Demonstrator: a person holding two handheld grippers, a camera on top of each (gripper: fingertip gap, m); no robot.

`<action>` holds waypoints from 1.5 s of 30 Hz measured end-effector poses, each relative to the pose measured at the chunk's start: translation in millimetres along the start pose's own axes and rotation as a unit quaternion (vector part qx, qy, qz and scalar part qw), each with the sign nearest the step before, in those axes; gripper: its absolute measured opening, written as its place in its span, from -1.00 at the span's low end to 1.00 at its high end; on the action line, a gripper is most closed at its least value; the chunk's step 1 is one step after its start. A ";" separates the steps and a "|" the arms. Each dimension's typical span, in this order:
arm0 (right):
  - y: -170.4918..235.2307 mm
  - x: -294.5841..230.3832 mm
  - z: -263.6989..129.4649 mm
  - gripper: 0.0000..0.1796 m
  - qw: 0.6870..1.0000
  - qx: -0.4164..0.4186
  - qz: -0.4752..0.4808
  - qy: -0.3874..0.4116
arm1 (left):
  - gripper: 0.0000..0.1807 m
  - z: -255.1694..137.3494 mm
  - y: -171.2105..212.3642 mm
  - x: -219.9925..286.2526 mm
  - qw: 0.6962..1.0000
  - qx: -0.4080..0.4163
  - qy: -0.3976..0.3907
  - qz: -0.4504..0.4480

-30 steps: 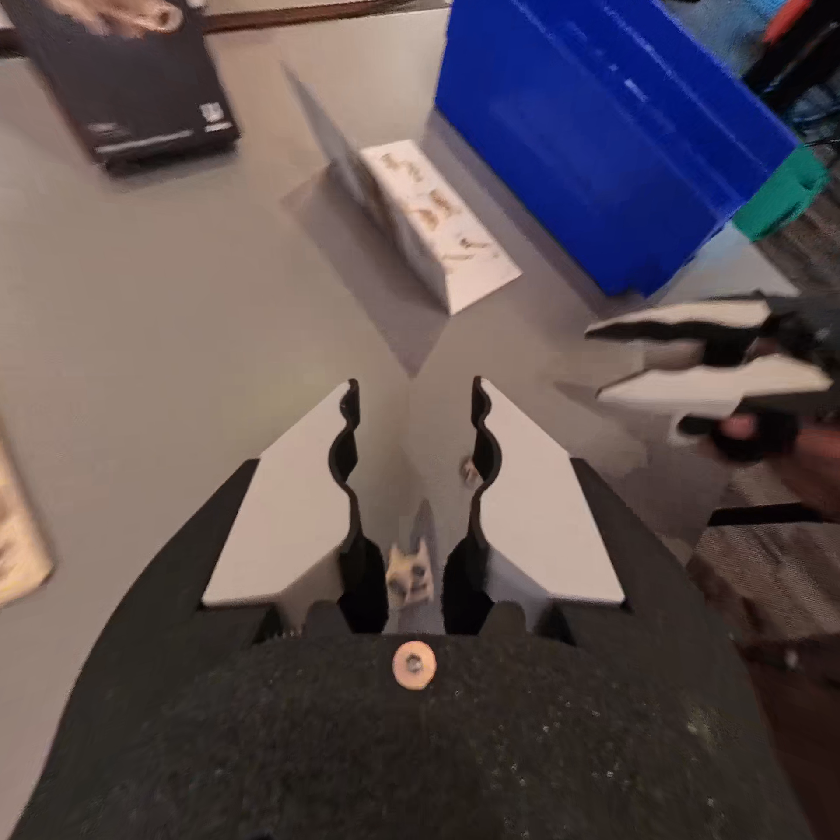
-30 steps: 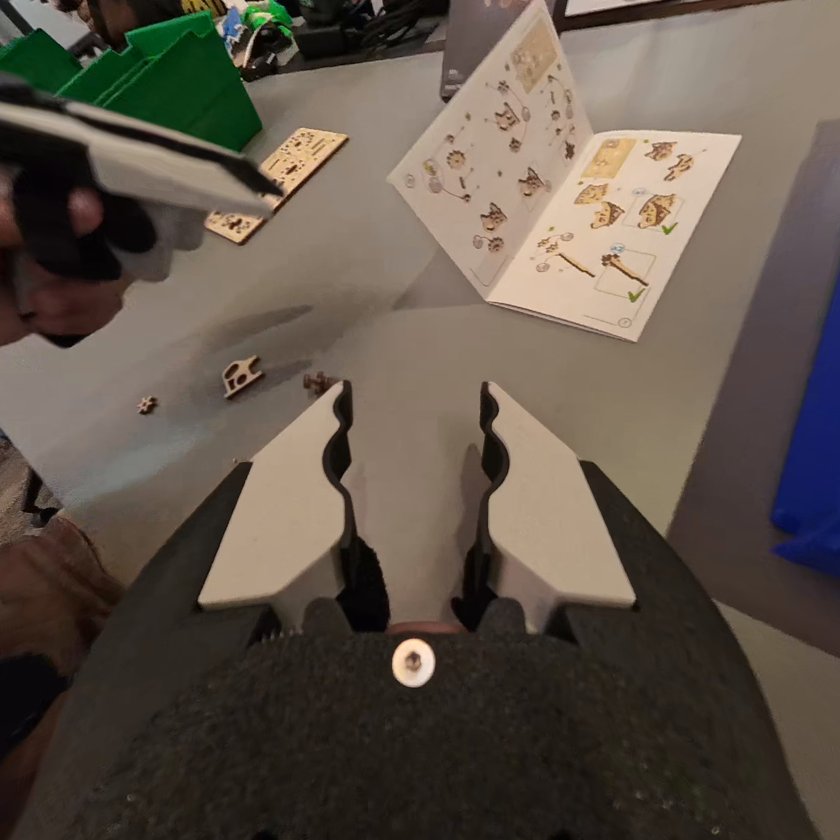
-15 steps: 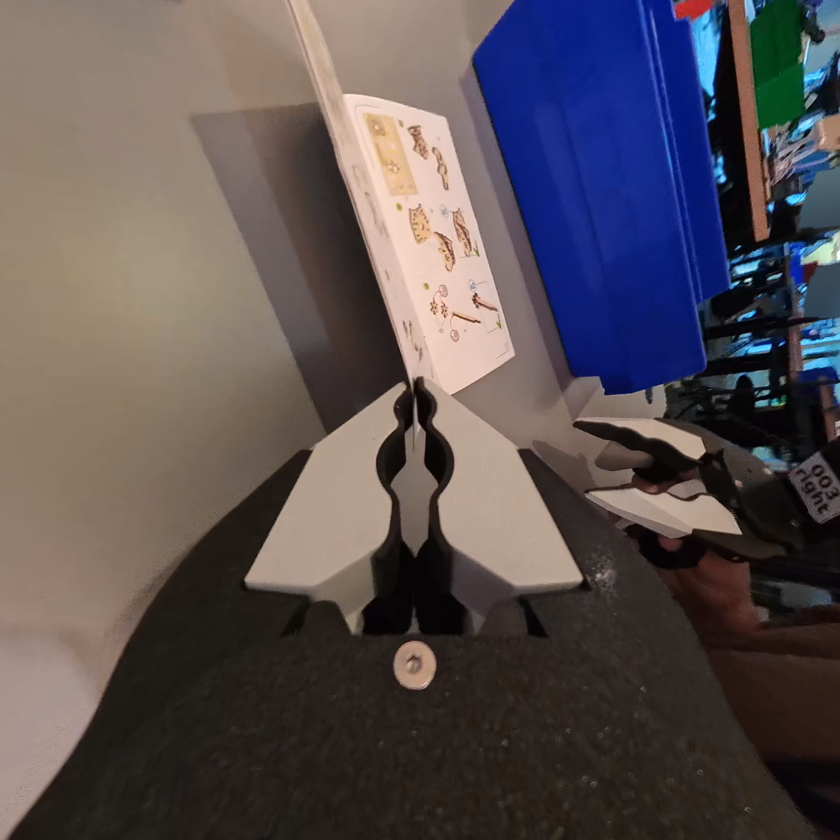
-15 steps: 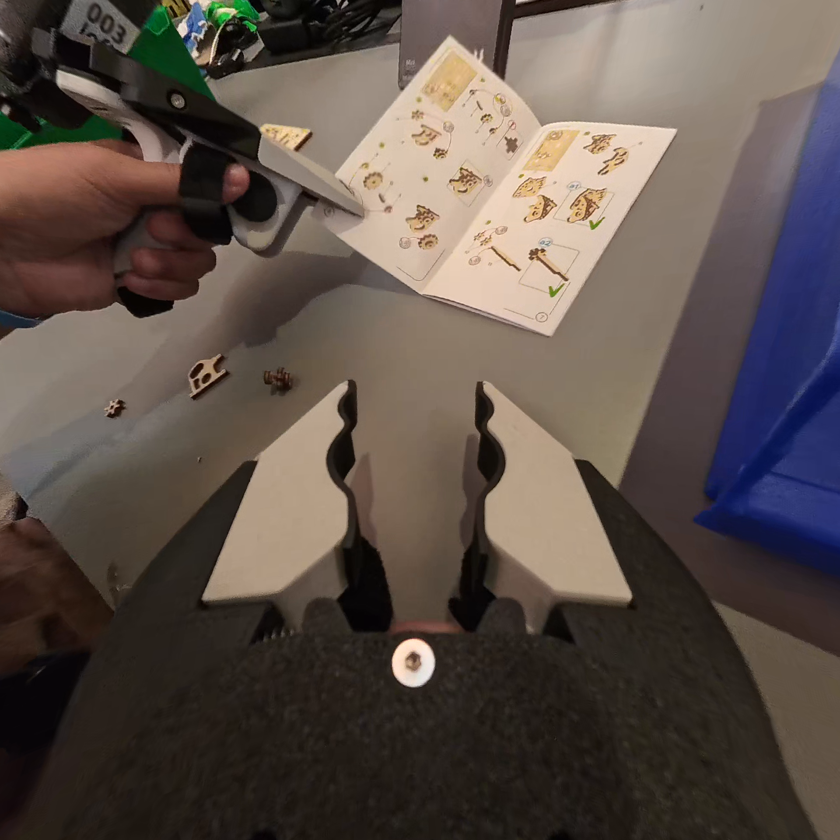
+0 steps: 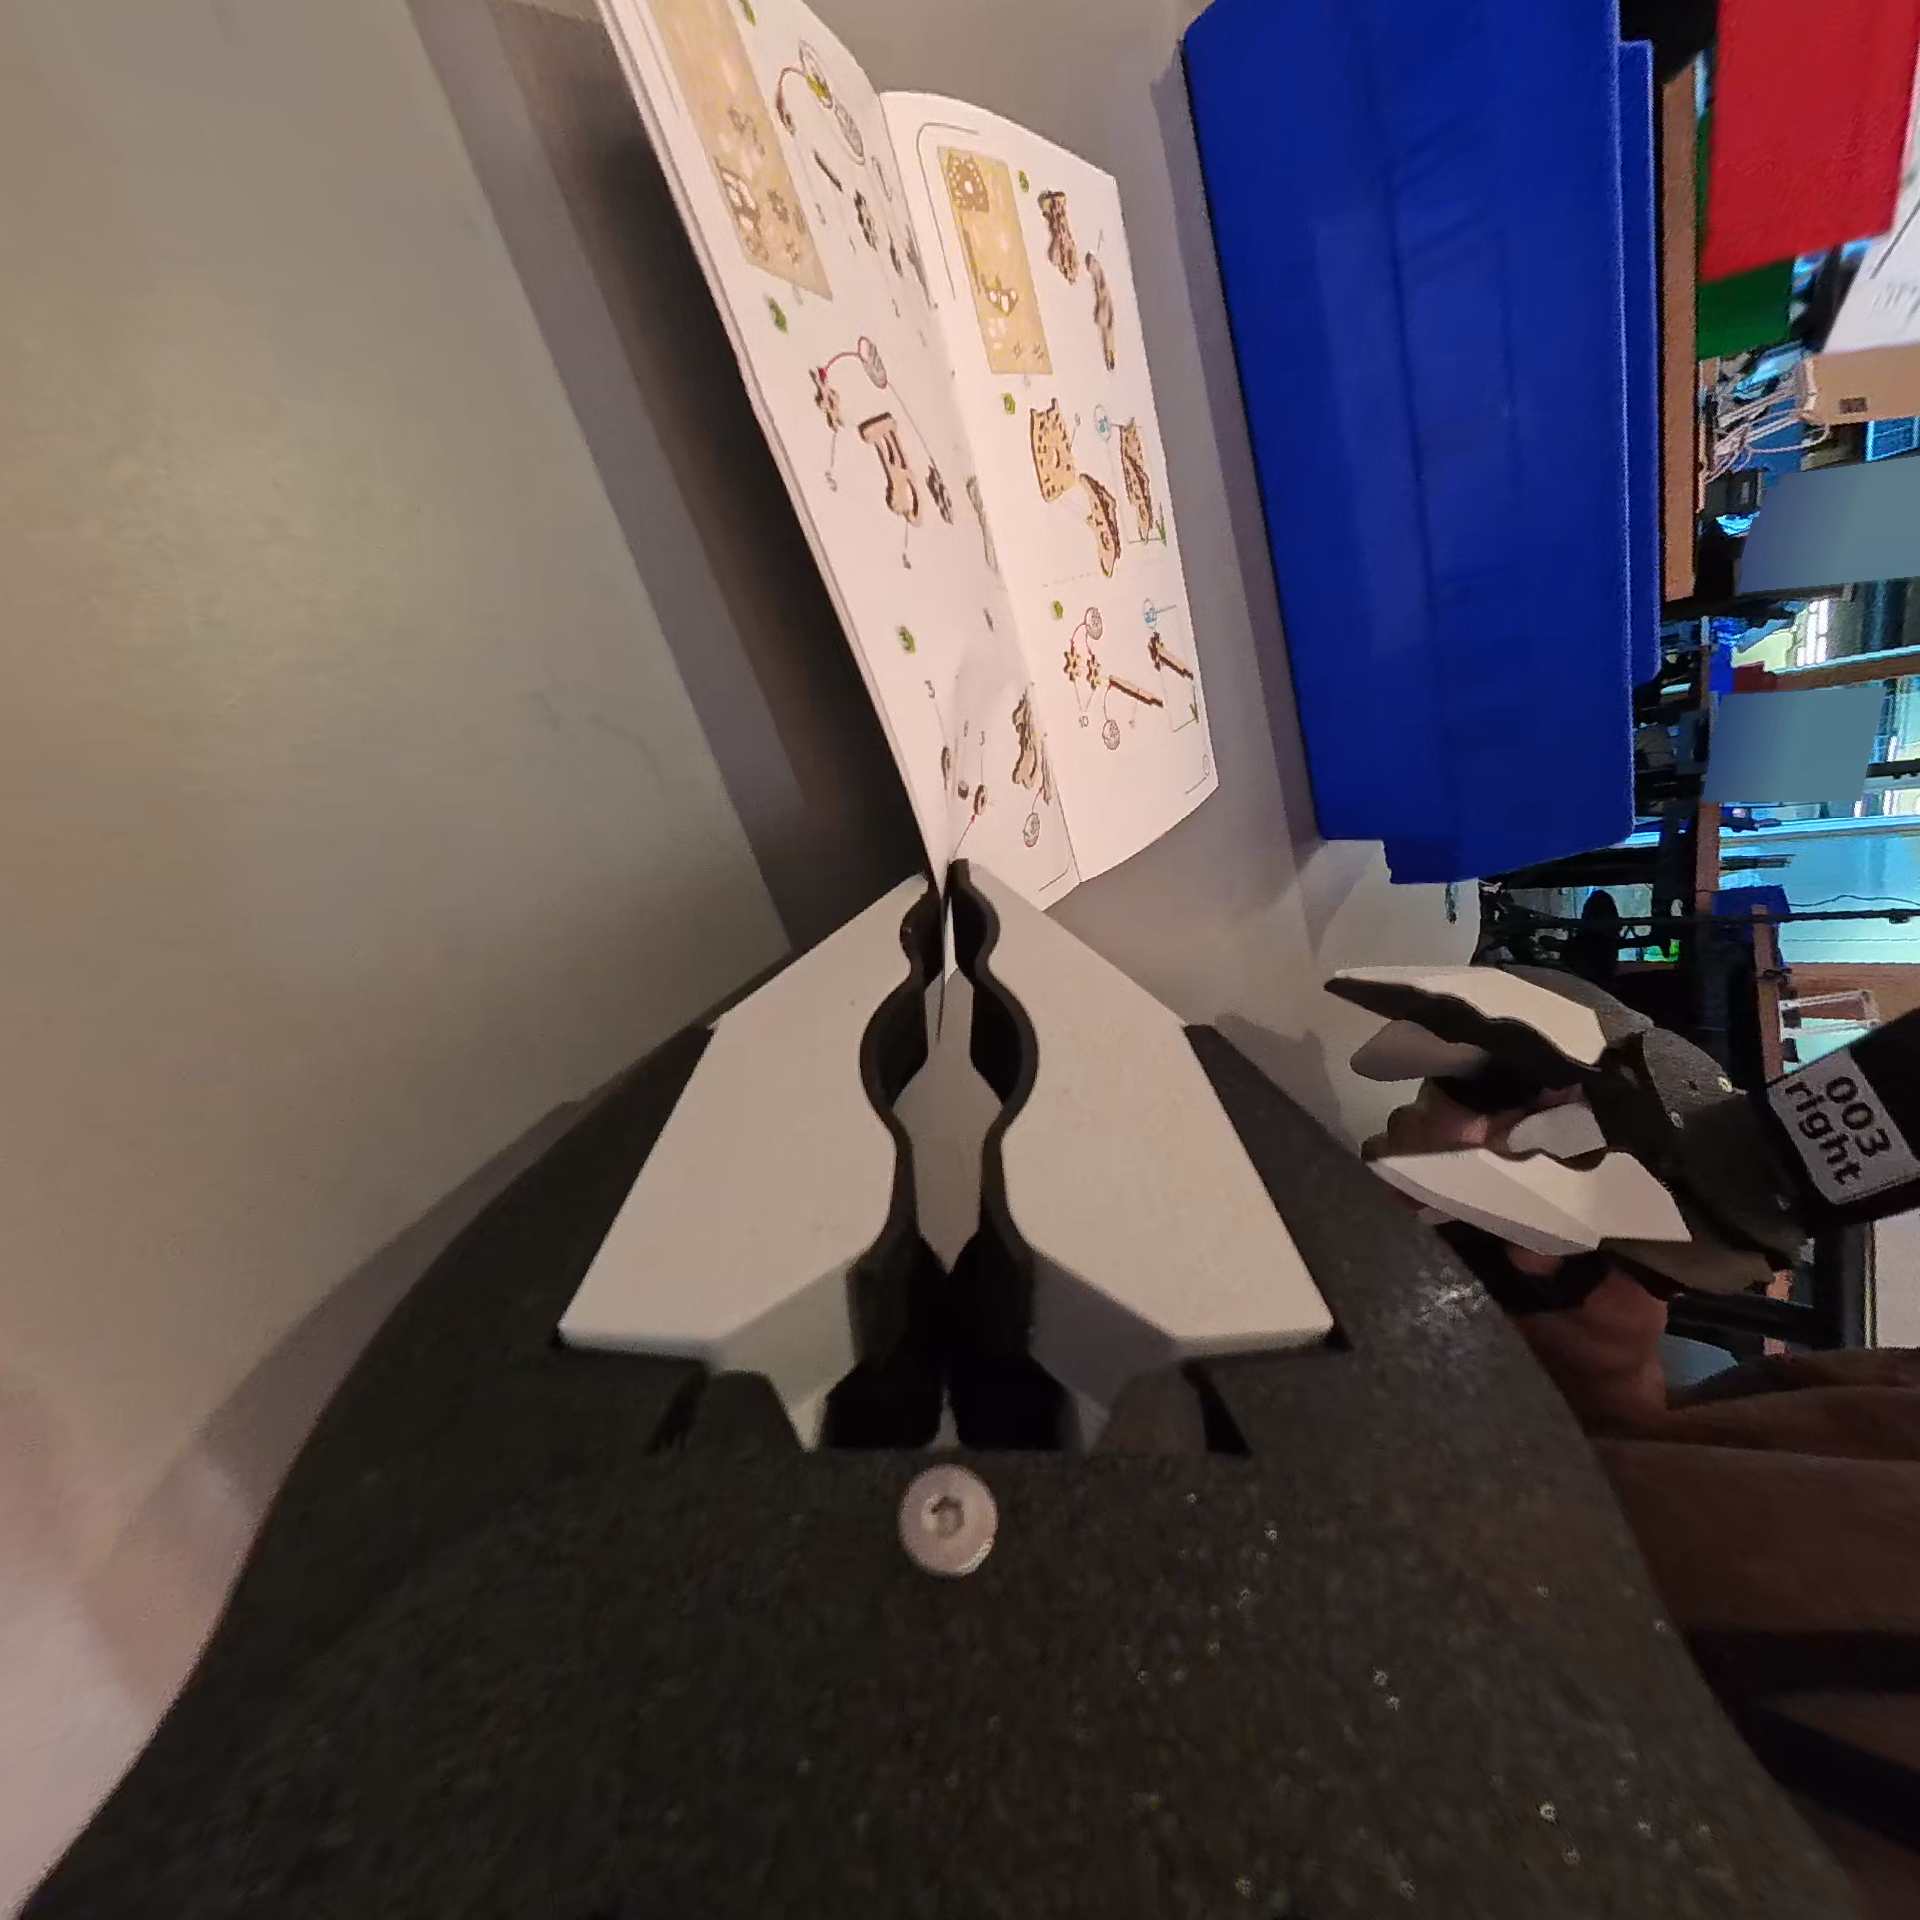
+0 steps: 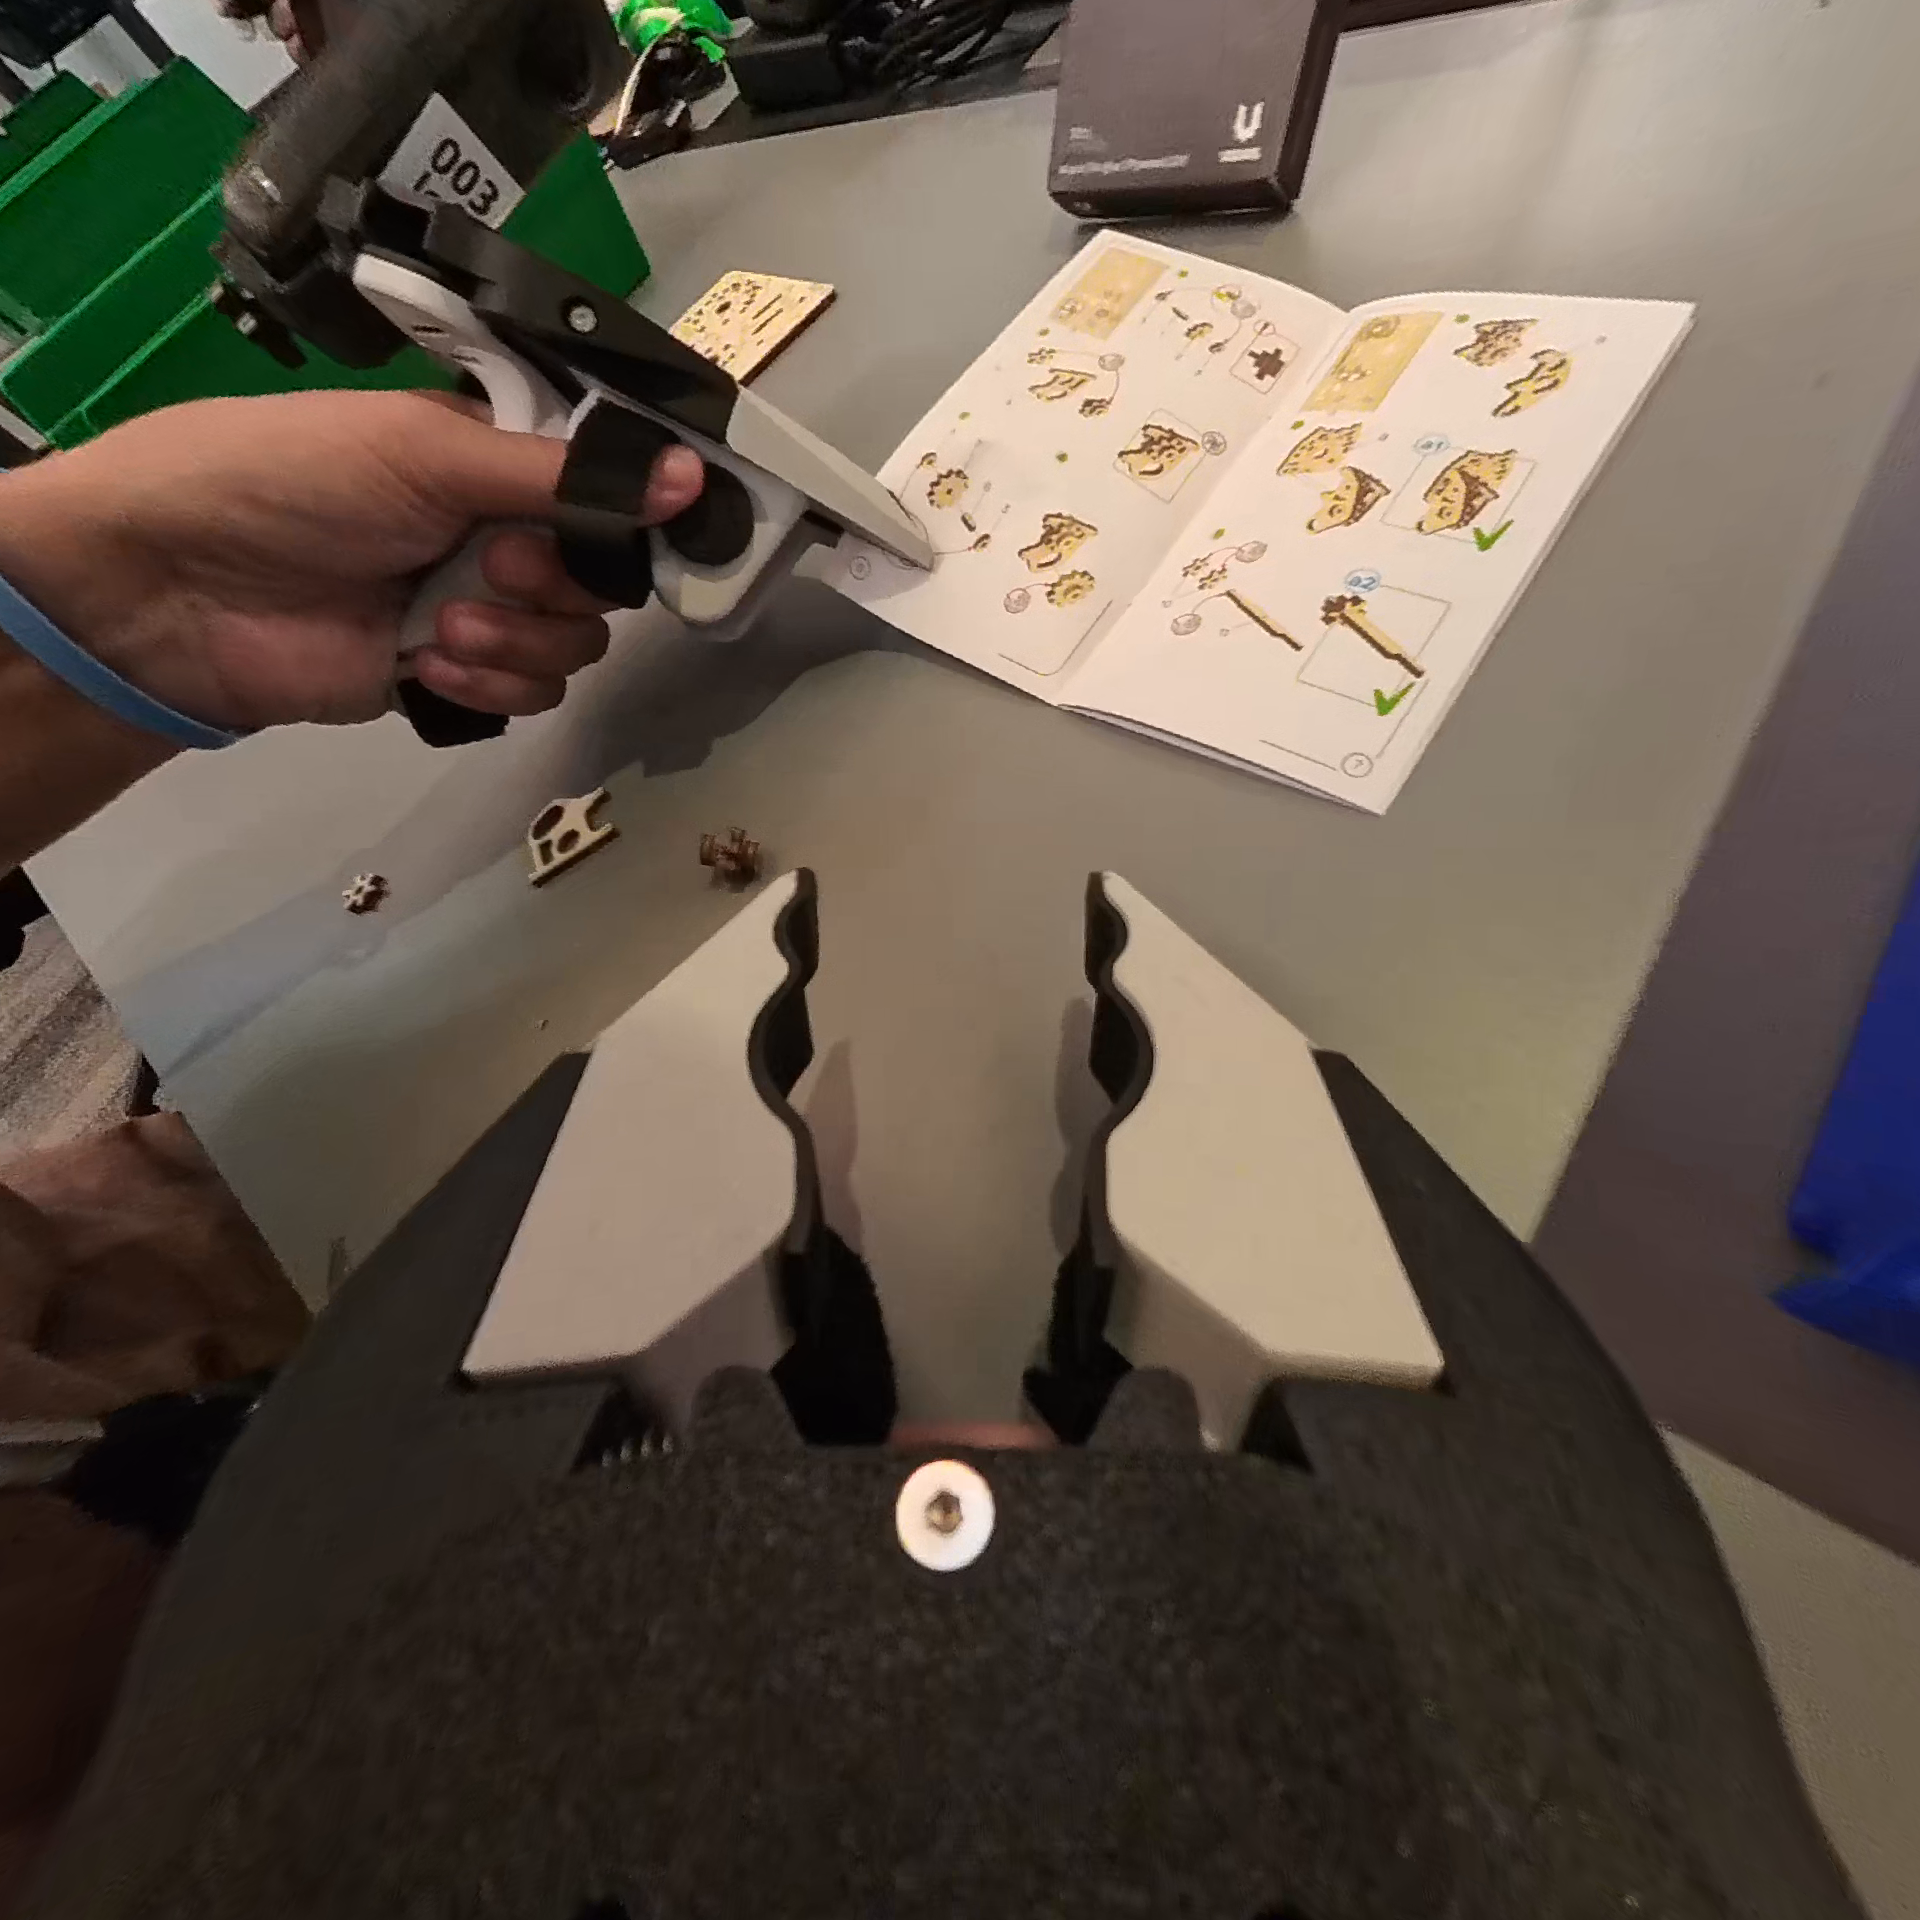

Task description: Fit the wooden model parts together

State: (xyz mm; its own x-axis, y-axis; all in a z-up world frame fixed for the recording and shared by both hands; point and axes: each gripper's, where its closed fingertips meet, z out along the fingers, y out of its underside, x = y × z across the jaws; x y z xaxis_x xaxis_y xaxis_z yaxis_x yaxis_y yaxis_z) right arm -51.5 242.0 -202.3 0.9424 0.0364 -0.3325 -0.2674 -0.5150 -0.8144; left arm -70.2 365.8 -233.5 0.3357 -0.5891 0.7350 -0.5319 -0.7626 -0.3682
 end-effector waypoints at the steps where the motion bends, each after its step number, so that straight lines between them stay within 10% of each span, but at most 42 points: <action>1: -0.2 -2.5 1.1 -0.44 1.000 0.000 -0.005 -0.003 | -1.00 -0.5 0.5 0.1 1.000 0.000 0.002 -0.001; 45: 4.5 -14.7 8.5 -0.47 1.000 -0.016 -0.017 -0.021 | -1.00 -10.3 11.4 10.0 1.000 -0.002 0.019 0.002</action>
State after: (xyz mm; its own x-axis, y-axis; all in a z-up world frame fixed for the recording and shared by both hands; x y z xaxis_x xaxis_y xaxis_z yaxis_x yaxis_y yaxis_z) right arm -68.2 246.5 -205.1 0.9414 0.0890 -0.3252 -0.2288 -0.5399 -0.8101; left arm -80.9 354.0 -224.5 0.3036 -0.5819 0.7545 -0.5370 -0.7586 -0.3690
